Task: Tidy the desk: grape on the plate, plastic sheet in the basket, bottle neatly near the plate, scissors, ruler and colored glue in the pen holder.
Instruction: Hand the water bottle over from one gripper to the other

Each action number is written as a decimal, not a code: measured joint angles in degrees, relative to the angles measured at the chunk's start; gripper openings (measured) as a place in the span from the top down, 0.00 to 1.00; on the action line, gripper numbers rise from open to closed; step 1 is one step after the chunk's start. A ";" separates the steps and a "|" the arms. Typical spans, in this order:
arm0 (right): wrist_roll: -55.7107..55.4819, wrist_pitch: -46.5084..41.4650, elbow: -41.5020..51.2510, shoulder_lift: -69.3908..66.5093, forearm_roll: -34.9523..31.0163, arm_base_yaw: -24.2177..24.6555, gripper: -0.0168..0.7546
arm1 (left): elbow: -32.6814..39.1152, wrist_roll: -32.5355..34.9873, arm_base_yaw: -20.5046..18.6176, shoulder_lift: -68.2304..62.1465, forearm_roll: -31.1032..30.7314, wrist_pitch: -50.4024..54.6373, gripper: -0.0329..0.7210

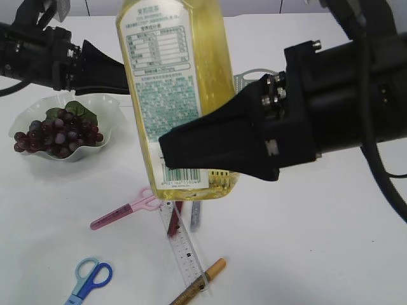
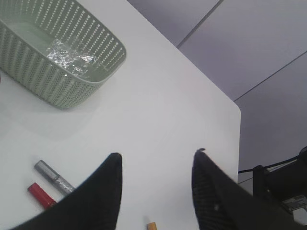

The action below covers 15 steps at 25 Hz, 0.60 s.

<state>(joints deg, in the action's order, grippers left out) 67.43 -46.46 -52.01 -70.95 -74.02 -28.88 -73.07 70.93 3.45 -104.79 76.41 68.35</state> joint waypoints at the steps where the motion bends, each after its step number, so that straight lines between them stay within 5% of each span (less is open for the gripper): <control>1: 2.15 0.00 0.00 0.00 -0.71 0.00 0.45 | 0.82 2.13 0.00 0.00 0.62 -0.14 0.49; 7: 9.46 2.16 0.00 0.00 -8.73 0.00 0.45 | 3.89 12.73 0.00 0.00 5.86 -0.63 0.49; 15: 9.69 7.55 0.00 -0.12 -12.25 0.00 0.45 | 4.04 15.92 -0.71 0.00 8.69 -0.72 0.49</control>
<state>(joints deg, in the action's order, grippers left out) 77.12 -38.91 -52.01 -71.07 -86.27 -28.88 -69.03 86.86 2.74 -104.79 85.10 67.62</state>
